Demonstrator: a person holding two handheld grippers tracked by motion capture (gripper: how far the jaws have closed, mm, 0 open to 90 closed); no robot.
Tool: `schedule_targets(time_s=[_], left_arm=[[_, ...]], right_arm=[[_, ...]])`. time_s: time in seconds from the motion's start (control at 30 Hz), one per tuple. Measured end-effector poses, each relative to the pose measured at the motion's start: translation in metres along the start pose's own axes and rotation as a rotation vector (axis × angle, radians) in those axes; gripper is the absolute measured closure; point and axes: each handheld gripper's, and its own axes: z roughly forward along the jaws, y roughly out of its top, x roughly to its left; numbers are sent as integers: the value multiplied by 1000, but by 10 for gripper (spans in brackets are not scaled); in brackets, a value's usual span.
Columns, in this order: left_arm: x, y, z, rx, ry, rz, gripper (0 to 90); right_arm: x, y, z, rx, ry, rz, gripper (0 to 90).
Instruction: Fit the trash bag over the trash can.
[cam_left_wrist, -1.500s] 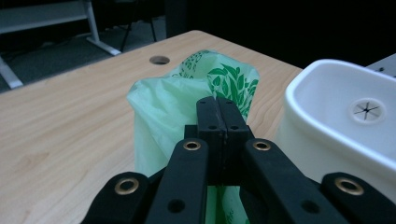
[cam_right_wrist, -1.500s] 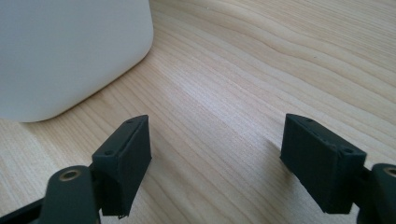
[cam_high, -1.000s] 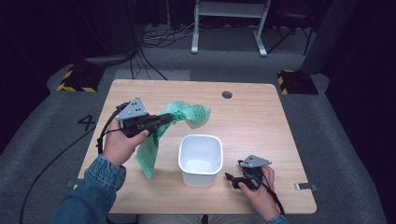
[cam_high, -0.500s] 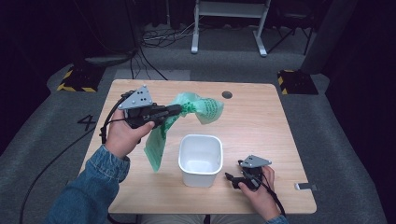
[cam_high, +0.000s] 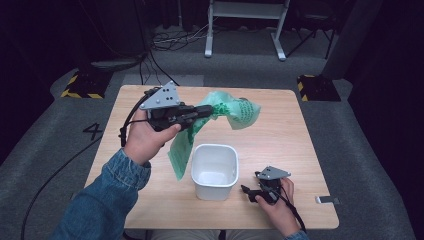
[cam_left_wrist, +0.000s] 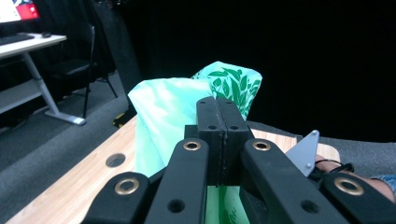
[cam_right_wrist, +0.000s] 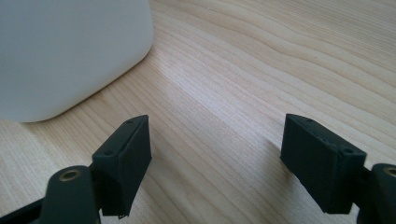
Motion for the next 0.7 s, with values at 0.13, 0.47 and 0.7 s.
schedule_targets(time_s=[0.13, 0.47, 0.7], left_arm=[[-7, 10, 6, -15, -20, 5, 896], [-23, 26, 25, -37, -66, 41, 895], [-28, 30, 39, -55, -104, 31, 887]], right_arm=[[0, 0, 0, -1, -1, -1, 246], [0, 0, 0, 0, -2, -1, 246], [0, 0, 0, 1, -1, 0, 246]])
